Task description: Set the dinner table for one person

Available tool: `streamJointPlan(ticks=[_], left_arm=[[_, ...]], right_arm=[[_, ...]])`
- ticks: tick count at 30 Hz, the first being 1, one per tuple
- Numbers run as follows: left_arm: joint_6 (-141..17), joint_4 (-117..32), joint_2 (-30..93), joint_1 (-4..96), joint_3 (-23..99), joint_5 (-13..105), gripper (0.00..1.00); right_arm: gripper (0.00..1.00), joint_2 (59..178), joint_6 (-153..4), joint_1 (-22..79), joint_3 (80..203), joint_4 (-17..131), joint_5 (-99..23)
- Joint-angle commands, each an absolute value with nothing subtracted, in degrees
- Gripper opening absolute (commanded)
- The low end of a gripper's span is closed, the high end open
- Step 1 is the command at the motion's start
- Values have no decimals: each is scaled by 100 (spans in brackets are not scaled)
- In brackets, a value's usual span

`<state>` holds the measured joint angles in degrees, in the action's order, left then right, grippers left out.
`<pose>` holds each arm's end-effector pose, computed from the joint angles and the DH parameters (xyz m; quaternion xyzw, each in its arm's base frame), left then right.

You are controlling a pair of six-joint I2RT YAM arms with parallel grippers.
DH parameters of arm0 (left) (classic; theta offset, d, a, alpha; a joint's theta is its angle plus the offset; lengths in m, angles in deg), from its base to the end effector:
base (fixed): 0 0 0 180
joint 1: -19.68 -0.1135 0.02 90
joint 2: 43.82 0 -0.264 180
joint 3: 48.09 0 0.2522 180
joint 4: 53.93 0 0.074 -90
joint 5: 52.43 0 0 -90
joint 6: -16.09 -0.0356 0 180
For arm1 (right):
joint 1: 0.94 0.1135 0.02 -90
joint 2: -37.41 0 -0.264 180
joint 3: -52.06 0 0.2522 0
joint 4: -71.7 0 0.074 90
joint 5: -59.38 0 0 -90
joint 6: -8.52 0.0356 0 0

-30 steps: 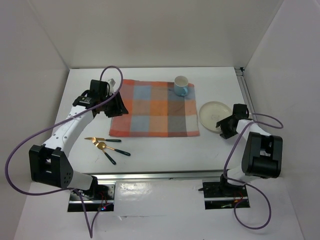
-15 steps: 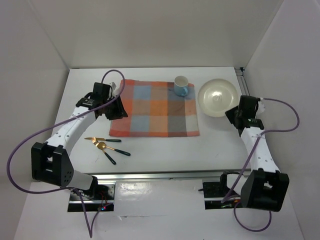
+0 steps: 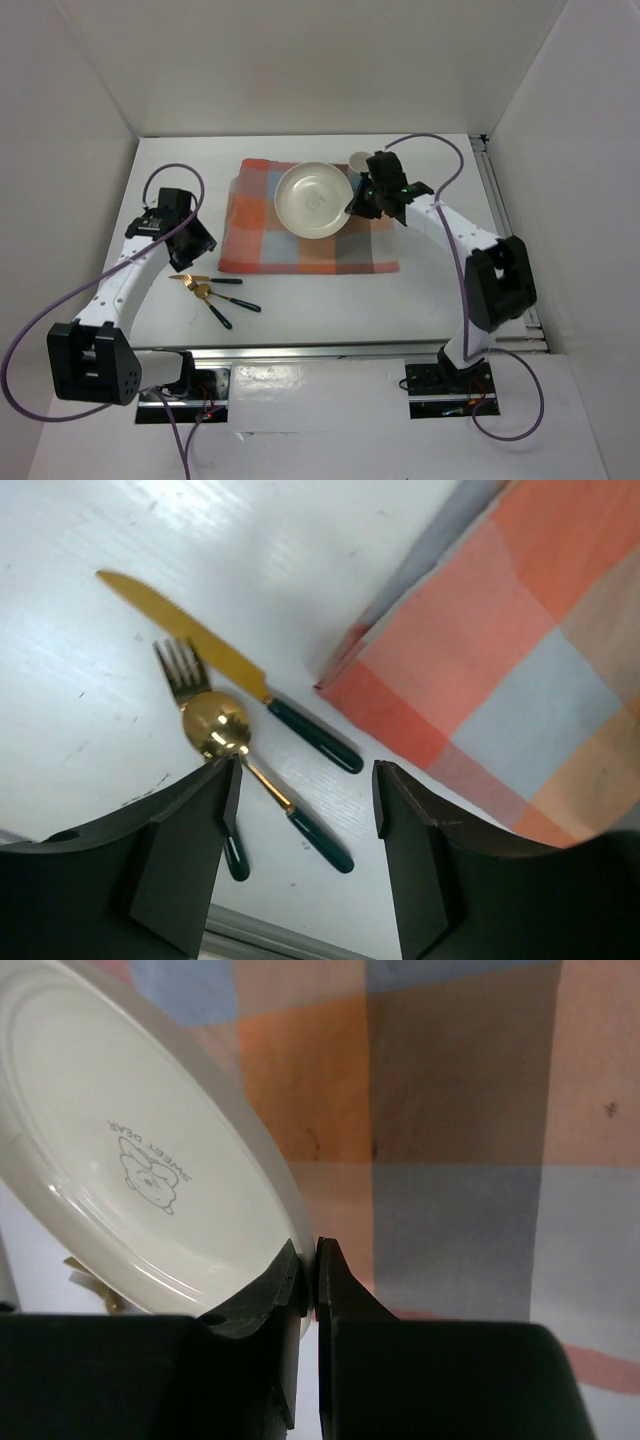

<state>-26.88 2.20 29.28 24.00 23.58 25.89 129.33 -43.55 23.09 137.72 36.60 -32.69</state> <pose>0.2536 -0.0119 0.2679 -0.3743 0.8793 -0.0323 0.2928 0.3299 0.1485 0.2774 0.1029 0.9053 0.2261 0.3446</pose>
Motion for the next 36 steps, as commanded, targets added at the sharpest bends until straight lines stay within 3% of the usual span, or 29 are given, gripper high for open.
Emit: streamJointPlan(ticks=[1,10,11,14,17,19,20,22,31,36], left_arm=[[-2399,483,2553,2180,2105,2640,72],[-1898,492,2017,2179,1068,3379,72],[-1845,492,2016,2179,997,3458,72],[-1845,492,1963,2179,997,3459,72],[-1845,562,1963,2179,1066,3459,72],[-1898,562,1911,2179,1137,3406,72],[-1950,562,1911,2179,1198,3406,72],[-1950,624,1849,2179,1260,3344,72],[-2301,957,1717,2179,1918,2774,72],[-2486,1221,1770,2048,2929,2448,73]], right_arm=[[0,13600,-4247,2287,14351,4054,-3501],[1,15087,-3938,2235,15160,4106,-3792],[13,15192,-3878,2235,15161,4159,-3792],[20,15447,-3877,2235,15335,4159,-3792],[36,15623,-3877,2287,15529,4054,-3792],[51,15624,-3930,2340,15530,4054,-3792],[67,15511,-3930,2340,15530,4054,-3792],[76,15396,-3991,2402,15477,4054,-3792],[78,13797,-4517,3077,14652,3887,-2792],[72,13445,-5851,4307,14203,4255,-2754]])
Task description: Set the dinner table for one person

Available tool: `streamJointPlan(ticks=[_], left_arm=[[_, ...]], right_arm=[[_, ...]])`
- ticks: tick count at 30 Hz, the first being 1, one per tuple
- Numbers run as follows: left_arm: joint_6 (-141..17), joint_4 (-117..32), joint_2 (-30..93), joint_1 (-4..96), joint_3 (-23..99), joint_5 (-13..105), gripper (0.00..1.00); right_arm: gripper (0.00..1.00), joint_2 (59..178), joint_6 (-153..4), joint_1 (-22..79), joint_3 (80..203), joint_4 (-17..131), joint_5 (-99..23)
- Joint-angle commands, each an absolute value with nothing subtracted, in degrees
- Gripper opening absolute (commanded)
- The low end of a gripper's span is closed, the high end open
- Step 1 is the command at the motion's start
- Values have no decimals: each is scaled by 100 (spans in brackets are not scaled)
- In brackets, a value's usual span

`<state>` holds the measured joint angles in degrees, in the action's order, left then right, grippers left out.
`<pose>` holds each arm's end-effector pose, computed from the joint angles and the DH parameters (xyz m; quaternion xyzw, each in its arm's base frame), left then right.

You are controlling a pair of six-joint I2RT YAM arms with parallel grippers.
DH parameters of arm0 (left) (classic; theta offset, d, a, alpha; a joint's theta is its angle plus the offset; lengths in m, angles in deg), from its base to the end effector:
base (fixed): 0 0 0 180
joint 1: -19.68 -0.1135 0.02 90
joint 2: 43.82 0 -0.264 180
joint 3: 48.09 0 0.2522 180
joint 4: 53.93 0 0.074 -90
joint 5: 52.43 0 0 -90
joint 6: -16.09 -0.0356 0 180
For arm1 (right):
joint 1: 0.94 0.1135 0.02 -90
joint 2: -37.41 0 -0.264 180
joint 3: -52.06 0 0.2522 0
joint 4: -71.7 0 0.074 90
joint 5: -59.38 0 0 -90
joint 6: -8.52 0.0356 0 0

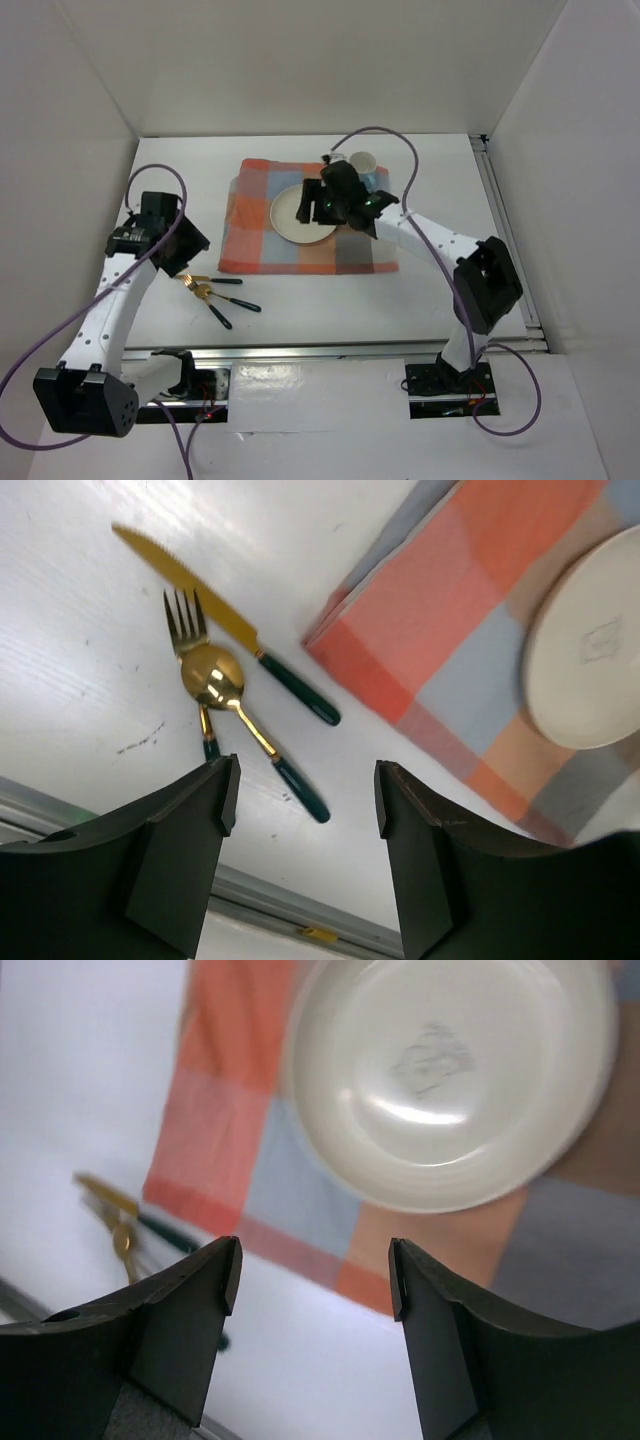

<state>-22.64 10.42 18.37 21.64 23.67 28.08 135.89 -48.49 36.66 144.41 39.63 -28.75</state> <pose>0.2085 -0.0013 0.2998 -0.4190 0.8528 -0.0646 0.3049 0.3143 0.2406 0.2799 -0.0291 0.8990 0.2404 0.3649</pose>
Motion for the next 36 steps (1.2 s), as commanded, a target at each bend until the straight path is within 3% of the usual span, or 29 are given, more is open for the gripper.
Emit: streamJointPlan(ticks=[1,4,9,19,28,33,36], left_arm=[[-2556,1222,1770,1995,3087,2448,73],[-2706,1169,1831,1740,3711,2527,73],[-2944,1660,2289,1336,4949,2711,73],[-3049,1512,2157,1142,4557,3265,73],[-3155,1459,2104,1037,4495,3265,73],[-3155,1459,2051,1036,4372,3335,73],[-3155,1397,2051,1036,4319,3388,73]], right_arm=[[71,13514,-6403,4561,14150,4395,-2807],[71,13970,-7198,5607,14307,4458,-2527],[74,14621,-7752,6321,14606,4809,-2886],[71,15869,-7955,6594,15319,4985,-3097],[41,16098,-8078,6752,15205,5108,-2904],[18,15818,-8078,6752,15081,5108,-2693],[10,15529,-8078,6752,15029,5108,-2483]])
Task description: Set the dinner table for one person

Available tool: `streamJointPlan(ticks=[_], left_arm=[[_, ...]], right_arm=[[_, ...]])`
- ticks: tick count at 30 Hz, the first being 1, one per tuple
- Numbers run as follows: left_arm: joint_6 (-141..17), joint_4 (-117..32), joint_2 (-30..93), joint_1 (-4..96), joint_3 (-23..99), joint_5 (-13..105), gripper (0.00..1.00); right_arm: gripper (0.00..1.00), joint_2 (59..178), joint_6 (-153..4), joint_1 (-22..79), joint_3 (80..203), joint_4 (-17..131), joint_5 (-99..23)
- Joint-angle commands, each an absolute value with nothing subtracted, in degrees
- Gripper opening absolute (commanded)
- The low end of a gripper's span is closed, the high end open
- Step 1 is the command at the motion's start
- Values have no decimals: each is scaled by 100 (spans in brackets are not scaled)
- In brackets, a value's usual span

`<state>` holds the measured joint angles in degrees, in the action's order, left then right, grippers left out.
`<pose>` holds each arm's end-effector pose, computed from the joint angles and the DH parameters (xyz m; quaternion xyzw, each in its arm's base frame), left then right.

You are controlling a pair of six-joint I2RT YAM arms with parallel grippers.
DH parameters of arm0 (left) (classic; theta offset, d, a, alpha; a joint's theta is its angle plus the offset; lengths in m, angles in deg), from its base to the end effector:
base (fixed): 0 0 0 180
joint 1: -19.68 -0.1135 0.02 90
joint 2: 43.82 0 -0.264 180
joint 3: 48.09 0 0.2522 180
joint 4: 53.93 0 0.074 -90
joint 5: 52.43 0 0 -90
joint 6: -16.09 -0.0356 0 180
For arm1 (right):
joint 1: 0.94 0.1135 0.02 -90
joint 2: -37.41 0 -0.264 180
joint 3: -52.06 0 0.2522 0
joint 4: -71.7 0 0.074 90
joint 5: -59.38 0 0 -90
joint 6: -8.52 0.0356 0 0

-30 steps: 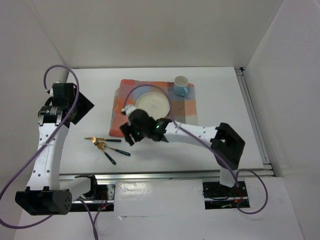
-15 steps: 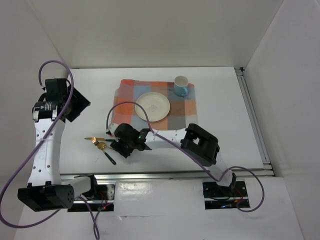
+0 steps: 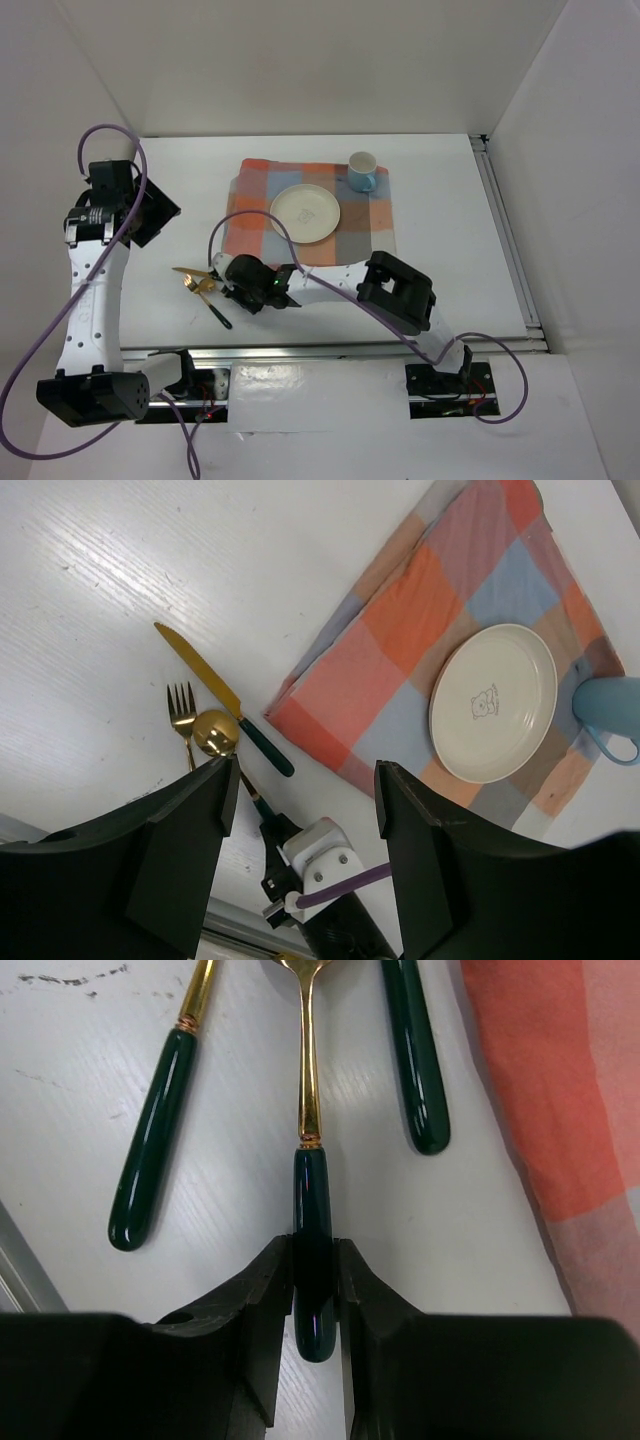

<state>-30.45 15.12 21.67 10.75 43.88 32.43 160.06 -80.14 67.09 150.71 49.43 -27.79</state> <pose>0.2137 0.0368 0.3921 -0.4199 0.8127 -0.0800 0.3959 0.1769 0.4339 0.1540 -0.5023 0.7801 0.1930 0.3192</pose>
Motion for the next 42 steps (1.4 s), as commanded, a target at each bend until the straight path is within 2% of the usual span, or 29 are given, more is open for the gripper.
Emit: streamJointPlan(ticks=[1,8,11,15,17,19,25,29,32,42], left_arm=[[-3155,1397,2051,1036,4319,3388,73],[-3155,1345,2051,1036,4266,3441,73],[-3155,1292,2051,1036,4213,3441,73],[-3155,1178,2104,1036,4074,3582,73],[-3155,1073,2104,1036,4012,3695,73],[-3155,1072,2156,1036,4011,3765,72],[-3207,1072,2271,1036,4011,3819,72],[-3207,1072,2271,1036,3863,3819,72],[-3207,1072,2210,1036,3651,3889,72],[-3155,1019,2095,1036,3247,4003,71]], right_arm=[[9,15431,-8078,6752,14968,5108,-2482],[3,14096,-7850,6752,14204,5161,-2141],[1,13410,-7298,6551,13720,4644,-1702],[0,12549,-6278,5631,13053,3756,-1339],[0,12015,-5787,4920,12439,3528,-1724],[0,11819,-5531,4478,12357,3378,-1814],[0,12186,-5388,2984,12532,3069,-2385],[0,12678,-5529,2605,12768,3324,-2385],[0,13179,-5591,2429,12971,3508,-2385],[0,13549,-5205,2375,12788,4369,-2360]])
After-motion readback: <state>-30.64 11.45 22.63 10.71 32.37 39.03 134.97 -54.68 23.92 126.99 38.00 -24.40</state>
